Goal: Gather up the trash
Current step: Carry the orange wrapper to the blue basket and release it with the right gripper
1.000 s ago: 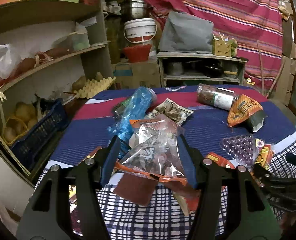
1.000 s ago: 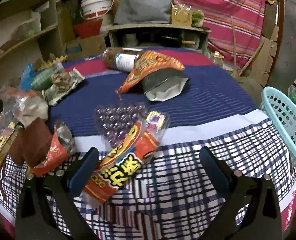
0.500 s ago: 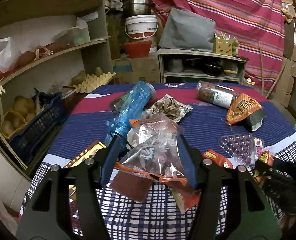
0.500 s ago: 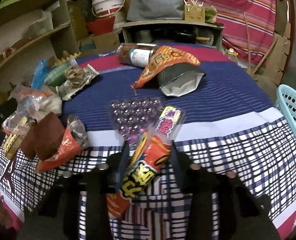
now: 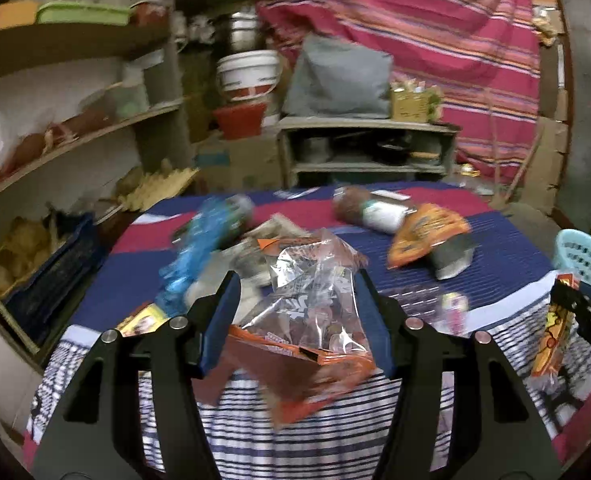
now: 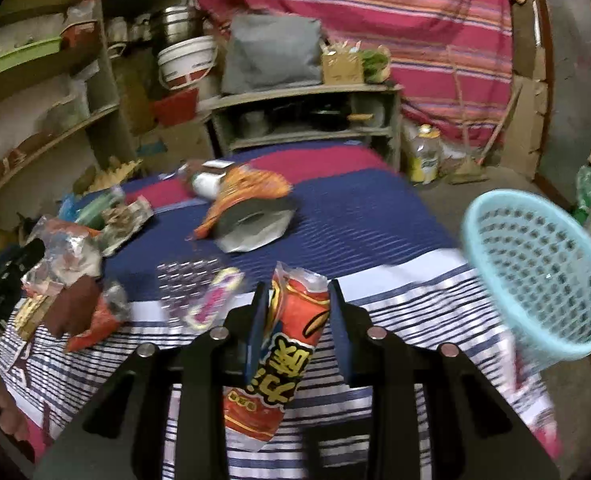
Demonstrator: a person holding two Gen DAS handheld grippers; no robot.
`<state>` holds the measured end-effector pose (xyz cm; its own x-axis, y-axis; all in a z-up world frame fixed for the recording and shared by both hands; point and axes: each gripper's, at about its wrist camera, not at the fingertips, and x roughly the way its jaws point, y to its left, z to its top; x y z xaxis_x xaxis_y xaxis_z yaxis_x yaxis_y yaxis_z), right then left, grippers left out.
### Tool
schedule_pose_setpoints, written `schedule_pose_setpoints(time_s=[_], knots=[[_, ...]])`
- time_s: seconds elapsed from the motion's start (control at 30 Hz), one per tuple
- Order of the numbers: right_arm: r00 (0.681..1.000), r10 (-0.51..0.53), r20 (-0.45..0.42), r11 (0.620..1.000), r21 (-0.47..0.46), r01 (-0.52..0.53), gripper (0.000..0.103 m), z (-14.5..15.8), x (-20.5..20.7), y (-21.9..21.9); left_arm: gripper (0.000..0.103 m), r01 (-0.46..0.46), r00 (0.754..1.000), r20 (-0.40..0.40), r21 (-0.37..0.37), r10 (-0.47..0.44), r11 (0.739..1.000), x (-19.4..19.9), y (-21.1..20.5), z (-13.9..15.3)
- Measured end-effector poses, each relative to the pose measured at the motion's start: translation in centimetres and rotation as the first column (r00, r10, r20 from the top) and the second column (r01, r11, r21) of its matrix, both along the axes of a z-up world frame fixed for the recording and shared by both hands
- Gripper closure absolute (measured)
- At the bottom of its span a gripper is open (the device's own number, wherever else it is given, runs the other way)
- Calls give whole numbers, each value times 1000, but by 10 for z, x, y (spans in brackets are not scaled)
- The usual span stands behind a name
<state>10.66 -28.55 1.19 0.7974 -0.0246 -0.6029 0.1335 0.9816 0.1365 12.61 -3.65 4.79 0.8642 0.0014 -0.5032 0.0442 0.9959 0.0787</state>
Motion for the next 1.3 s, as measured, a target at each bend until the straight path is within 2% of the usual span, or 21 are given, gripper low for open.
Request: schedule_pose_setpoints(time_s=[0.3,0.47,0.67,0.8,1.0,1.2,1.3], knots=[[988,-153,35,987,-42,155,73,28,-17,-96,46,181,983,12,-14,-181,983,10,-100,14],[969,-246,36,965,-85,248,73,34,-21,-157,46,309,951,-1,-75,-310,948,17,-165,15],[944,-331,18,937,-110,331,73,27,-21,-216,46,417,908,-3,-79,-418,906,20,-233,9],[936,-353,5,929,-117,351,73,18,-19,-241,46,480,874,-25,-108,-485,871,24,-274,3],[927,-375,-10,922,-112,372,73,5,-16,-265,45,554,829,-34,-85,-558,828,22,-325,-4],[923,-385,-14,918,-103,382,73,0,-20,-276,39,578,808,-69,-100,-586,810,26,-352,-18],[922,-387,-25,918,-105,382,73,-4,-21,-278,26,575,806,-91,-114,-585,810,30,-356,-24]])
